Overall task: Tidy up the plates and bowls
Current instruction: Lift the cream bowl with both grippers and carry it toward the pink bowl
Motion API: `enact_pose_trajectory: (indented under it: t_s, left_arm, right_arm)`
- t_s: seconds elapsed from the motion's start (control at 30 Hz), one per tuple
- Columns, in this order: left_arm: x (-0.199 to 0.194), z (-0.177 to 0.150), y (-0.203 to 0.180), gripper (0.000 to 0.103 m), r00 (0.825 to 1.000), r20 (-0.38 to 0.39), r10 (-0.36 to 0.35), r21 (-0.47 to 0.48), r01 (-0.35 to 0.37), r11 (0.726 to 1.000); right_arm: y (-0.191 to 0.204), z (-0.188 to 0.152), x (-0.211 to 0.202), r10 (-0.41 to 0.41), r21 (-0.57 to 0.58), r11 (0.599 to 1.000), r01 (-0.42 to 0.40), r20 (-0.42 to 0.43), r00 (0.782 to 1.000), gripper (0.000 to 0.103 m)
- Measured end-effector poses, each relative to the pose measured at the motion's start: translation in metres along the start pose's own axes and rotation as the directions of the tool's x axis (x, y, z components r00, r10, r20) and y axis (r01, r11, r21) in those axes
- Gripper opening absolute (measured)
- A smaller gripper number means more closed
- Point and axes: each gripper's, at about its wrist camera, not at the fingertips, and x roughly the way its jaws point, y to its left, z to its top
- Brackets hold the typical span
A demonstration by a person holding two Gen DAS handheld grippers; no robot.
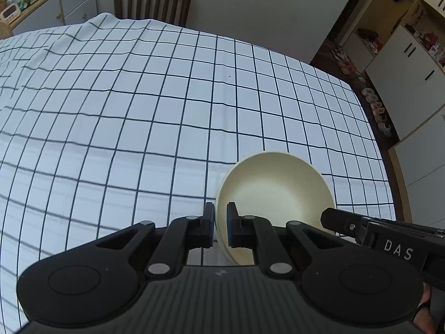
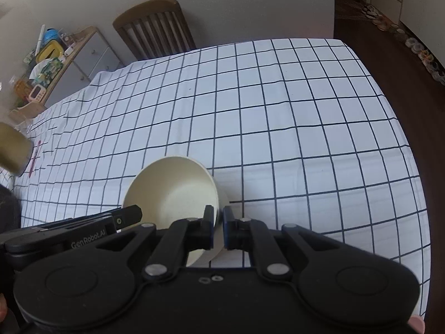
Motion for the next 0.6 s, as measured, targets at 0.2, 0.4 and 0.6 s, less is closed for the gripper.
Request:
enact_pose_trajectory:
  t_s: [0.2,0.4,0.6]
  left_arm:
    - [-0.033,-0.022,-0.005,0.008,0.999,0.021,0.032,-0.021,-0.031,0.999]
    - [-0.068,-0.047,-0.013,0.008,0.996,0.045,0.073,-0.056,-0.070,0.996]
    - [-0.104,-0.077,-0.021,0.008,0.991,0.083,0.106,-0.091,-0.099,0.991]
  right_arm:
    - [0.005,-0.014,-0.027,0.042,-0.055,0.998,-0.041,0.003,0.999,0.005]
    - [0.009,-0.031,-0.056,0.082,-0.115,0.990,-0.081,0.006,0.997,0.005]
    - [0.011,-0.051,-0.087,0.124,-0.168,0.978,-0.122,0.001,0.992,0.006]
